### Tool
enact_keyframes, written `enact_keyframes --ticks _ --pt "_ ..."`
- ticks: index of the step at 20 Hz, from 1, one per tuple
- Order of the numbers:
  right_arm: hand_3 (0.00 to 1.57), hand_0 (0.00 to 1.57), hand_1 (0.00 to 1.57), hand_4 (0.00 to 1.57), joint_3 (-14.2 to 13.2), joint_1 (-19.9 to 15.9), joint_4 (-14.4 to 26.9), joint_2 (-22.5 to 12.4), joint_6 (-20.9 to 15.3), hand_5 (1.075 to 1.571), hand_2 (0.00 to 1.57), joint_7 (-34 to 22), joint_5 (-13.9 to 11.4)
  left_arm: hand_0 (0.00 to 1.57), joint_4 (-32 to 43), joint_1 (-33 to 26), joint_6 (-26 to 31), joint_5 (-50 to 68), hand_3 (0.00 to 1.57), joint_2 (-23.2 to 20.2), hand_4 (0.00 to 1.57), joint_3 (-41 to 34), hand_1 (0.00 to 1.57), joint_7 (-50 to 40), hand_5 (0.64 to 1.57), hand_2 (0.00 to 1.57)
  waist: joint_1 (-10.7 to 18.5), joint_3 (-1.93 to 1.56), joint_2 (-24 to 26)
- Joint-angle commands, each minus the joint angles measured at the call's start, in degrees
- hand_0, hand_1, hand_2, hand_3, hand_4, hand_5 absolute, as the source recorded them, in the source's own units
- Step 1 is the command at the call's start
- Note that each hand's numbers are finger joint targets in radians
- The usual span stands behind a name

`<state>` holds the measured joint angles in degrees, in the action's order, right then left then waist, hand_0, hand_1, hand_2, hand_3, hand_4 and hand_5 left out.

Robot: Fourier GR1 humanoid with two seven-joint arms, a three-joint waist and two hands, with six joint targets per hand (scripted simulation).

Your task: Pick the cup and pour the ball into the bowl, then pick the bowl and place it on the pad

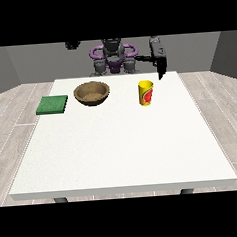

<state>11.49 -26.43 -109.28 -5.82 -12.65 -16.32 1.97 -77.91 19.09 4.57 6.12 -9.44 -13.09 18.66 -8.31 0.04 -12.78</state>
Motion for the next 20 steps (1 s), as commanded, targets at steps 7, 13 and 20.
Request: enact_keyframes --ticks 7,13,20 --pt "0.0 0.0 0.0 0.0 -3.34 4.58 -3.22 -0.41 3.42 1.568 0.0 0.57 1.79 0.0 21.24 2.91 1.45 -1.87 0.0 -0.31 0.0 -1.64 0.0 15.57 1.437 0.0 -1.03 -0.01 0.8" --pt "0.0 0.0 0.0 0.0 -7.82 7.86 -4.82 -2.91 8.59 1.567 0.0 0.56 6.37 0.0 30.46 6.3 1.63 -1.19 0.0 -1.17 0.0 -3.01 0.0 18.99 1.425 0.0 -1.58 -0.02 1.89" --pt "0.0 0.0 0.0 0.0 -12.41 9.87 -9.87 -6.38 12.88 1.567 0.0 -0.68 10.97 0.0 38.46 9.47 0.6 -1.11 0.0 -3.09 0.0 -5.21 0.0 24.51 1.429 0.0 -5.89 -0.01 -0.51"
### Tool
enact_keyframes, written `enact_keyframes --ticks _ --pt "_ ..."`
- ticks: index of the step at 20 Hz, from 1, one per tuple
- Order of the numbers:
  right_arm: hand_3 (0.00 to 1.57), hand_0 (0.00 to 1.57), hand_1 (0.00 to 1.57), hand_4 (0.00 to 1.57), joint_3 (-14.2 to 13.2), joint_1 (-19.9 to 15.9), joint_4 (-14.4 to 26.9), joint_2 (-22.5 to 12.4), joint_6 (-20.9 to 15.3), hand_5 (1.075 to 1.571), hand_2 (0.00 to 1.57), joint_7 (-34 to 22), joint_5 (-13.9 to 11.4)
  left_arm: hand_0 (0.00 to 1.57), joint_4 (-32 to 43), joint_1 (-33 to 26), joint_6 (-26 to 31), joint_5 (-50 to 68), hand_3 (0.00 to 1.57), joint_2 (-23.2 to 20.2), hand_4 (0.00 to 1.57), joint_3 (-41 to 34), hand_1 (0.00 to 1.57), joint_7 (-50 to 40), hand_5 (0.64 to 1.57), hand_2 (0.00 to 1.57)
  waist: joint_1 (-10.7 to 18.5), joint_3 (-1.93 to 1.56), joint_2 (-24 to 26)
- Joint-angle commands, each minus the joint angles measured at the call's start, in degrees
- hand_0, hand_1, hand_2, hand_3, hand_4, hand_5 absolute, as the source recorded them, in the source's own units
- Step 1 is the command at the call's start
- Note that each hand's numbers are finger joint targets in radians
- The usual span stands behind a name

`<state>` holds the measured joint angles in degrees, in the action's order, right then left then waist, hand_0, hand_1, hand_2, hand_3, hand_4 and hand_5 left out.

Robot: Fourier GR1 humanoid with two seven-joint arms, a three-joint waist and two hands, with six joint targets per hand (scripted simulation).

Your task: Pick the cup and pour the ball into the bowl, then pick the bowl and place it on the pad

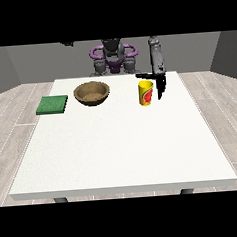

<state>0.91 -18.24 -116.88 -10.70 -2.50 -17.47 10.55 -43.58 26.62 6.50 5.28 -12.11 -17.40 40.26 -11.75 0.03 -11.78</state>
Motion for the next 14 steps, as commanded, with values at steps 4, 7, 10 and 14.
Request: enact_keyframes --ticks 4,7,10,14 --pt "0.0 0.0 0.0 0.0 -3.12 -2.49 -8.67 -2.89 1.6 1.566 0.0 -3.46 3.12 0.0 9.91 5.71 -1.41 0.63 0.0 -3.18 0.0 -3.94 0.0 9.47 1.426 0.0 -5.16 0.07 -7.4" --pt "0.0 0.0 0.0 0.0 -7.44 2.0 -5.85 -3.83 6.43 1.566 0.0 3.39 6.75 0.0 10.65 4.68 1.75 2.13 0.0 -3.74 0.0 -4.42 0.0 10.8 1.439 0.0 -3.79 0.0 -8.09" --pt "0.0 0.0 0.0 0.0 -8.96 -1.62 -7.42 -5.64 4.24 1.562 0.0 -2.72 7.85 1.32 9.69 2.45 -12.3 -5.81 1.57 -4.56 0.96 -1.7 1.32 15.51 1.53 1.57 -5.24 0.0 -6.75" --pt "0.0 0.0 0.0 0.0 -9.49 2.35 -10.57 -6.48 8.17 1.562 0.0 -1.89 11.38 1.32 13.05 2.72 -16.29 -6.76 1.57 -5.71 1.06 -2.55 1.32 15.61 1.486 1.57 -8.55 -0.02 -6.71"
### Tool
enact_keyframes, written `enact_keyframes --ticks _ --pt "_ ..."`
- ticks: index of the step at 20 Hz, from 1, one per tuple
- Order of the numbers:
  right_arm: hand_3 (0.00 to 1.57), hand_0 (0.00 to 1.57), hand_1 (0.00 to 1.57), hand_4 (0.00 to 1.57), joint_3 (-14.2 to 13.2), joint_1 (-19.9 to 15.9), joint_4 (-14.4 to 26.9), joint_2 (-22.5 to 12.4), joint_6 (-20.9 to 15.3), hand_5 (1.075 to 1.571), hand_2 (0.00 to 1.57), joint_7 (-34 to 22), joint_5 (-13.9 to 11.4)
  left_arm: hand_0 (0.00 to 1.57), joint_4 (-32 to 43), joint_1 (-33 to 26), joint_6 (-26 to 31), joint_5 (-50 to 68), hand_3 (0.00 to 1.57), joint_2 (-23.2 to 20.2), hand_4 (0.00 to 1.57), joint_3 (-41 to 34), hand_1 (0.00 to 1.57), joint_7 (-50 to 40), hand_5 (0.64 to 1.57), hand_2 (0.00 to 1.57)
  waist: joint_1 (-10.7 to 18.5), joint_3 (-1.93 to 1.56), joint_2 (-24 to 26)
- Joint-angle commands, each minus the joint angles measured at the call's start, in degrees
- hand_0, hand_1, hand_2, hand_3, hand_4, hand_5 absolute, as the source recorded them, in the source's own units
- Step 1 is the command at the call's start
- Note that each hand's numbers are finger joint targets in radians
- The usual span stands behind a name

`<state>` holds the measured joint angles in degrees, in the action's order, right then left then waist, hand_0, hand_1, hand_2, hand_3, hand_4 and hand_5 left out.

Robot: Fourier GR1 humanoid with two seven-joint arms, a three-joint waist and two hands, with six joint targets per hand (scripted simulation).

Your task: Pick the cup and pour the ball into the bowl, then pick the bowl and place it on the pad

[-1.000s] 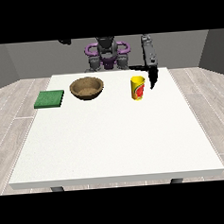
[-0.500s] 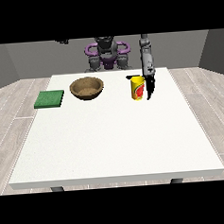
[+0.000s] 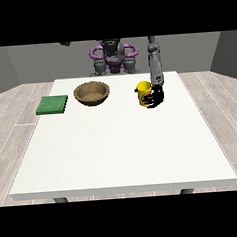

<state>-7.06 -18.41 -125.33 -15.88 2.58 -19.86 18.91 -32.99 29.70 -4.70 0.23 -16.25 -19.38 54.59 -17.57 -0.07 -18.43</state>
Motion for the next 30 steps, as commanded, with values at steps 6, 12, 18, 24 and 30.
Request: enact_keyframes --ticks 6,12,18,24,30 --pt "0.0 0.0 0.0 0.12 -7.73 1.62 8.24 -2.86 4.21 1.559 0.0 0.46 6.93 1.34 -0.14 2.53 -11.79 -7.76 1.57 1.55 1.1 5.51 1.34 -4.76 1.498 1.57 2.23 0.0 7.64" --pt "0.0 0.0 0.0 0.24 -6.62 1.73 10.37 -1.89 2.37 1.559 0.0 -0.24 4.09 1.37 0.35 7.85 -20.16 -15.84 1.57 3.77 1.11 11.84 1.37 -14.84 1.515 1.57 4.07 0.04 11.28" --pt "0.0 0.0 0.0 0.28 -3.97 1.37 13.75 -0.23 4.15 1.56 0.0 3.59 2.09 1.43 2.55 15.44 -33.35 -28.86 1.57 2.5 1.01 19.11 1.43 -27.65 1.558 1.57 2.02 -0.05 10.36" --pt "0.0 0.0 0.0 0.33 -5.41 -0.19 14.18 -2.08 6.0 1.564 0.0 2.54 4.62 1.39 7.53 20.77 -38.49 -36.35 1.57 2.93 0.92 21.91 1.39 -39.16 1.561 1.57 0.05 0.03 10.07" --pt "0.0 0.0 0.0 0.34 -2.77 -0.35 16.51 0.02 5.46 1.564 0.0 3.22 2.79 1.37 12.54 26.25 -43.74 -48.35 1.57 1.75 0.8 28.46 1.37 -49.71 1.567 1.57 0.35 -0.03 10.83"
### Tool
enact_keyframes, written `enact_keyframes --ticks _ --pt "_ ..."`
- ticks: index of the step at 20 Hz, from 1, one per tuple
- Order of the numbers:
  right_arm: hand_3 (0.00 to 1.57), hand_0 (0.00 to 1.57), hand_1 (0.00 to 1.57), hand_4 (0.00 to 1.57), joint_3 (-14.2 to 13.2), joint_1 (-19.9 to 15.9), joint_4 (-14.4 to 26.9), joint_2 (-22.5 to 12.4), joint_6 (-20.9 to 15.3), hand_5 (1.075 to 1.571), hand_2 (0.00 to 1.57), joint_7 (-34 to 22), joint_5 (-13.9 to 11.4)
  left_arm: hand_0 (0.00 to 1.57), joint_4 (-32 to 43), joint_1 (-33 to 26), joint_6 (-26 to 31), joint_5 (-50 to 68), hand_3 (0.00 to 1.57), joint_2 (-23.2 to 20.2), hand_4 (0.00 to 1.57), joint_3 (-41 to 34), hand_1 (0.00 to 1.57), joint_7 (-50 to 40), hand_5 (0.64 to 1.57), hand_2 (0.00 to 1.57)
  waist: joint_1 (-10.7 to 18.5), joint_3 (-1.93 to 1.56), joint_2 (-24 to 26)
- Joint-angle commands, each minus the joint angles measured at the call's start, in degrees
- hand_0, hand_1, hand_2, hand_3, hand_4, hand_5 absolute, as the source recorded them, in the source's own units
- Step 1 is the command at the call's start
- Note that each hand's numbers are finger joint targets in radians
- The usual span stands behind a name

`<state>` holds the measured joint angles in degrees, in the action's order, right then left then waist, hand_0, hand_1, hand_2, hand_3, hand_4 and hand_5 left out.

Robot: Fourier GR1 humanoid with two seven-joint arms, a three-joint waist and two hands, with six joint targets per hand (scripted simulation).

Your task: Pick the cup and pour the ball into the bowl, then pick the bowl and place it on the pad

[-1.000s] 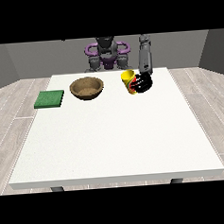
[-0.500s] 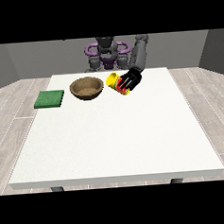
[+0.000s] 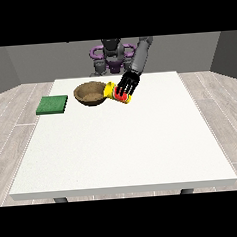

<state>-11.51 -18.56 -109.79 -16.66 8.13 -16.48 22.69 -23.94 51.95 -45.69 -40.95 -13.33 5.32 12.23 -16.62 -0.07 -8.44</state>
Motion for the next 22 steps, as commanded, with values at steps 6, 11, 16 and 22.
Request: enact_keyframes --ticks 6,11,16,22 --pt "0.0 0.0 0.0 0.37 1.28 -2.91 5.85 0.67 -0.21 1.565 0.0 -0.1 -1.1 1.36 11.01 7.82 -3.81 -23.39 1.57 4.59 0.89 15.29 1.36 -20.96 1.524 1.52 0.01 -0.09 3.97" --pt "0.0 0.0 0.0 0.38 2.56 2.52 9.51 2.82 0.48 1.566 0.0 4.21 -4.45 1.44 14.41 8.85 2.12 -33.62 1.54 7.7 0.93 24.17 1.44 -25.84 1.484 1.52 3.08 -0.1 8.26" --pt "0.0 0.0 0.0 0.38 0.04 1.66 14.69 2.63 -0.64 1.566 0.0 3.75 -3.47 1.5 17.47 14.39 10.86 -44.85 1.57 11.52 1.02 33.86 1.5 -34.06 1.515 1.57 5.48 -0.15 12.23" --pt "0.0 0.0 0.0 0.39 -0.42 2.69 16.91 2.01 2.23 1.566 0.0 6.84 -3.29 1.5 10.09 10.29 18.31 -49.17 1.57 13.27 1.05 37.7 1.5 -39.66 1.513 1.57 4.73 0.04 11.78"
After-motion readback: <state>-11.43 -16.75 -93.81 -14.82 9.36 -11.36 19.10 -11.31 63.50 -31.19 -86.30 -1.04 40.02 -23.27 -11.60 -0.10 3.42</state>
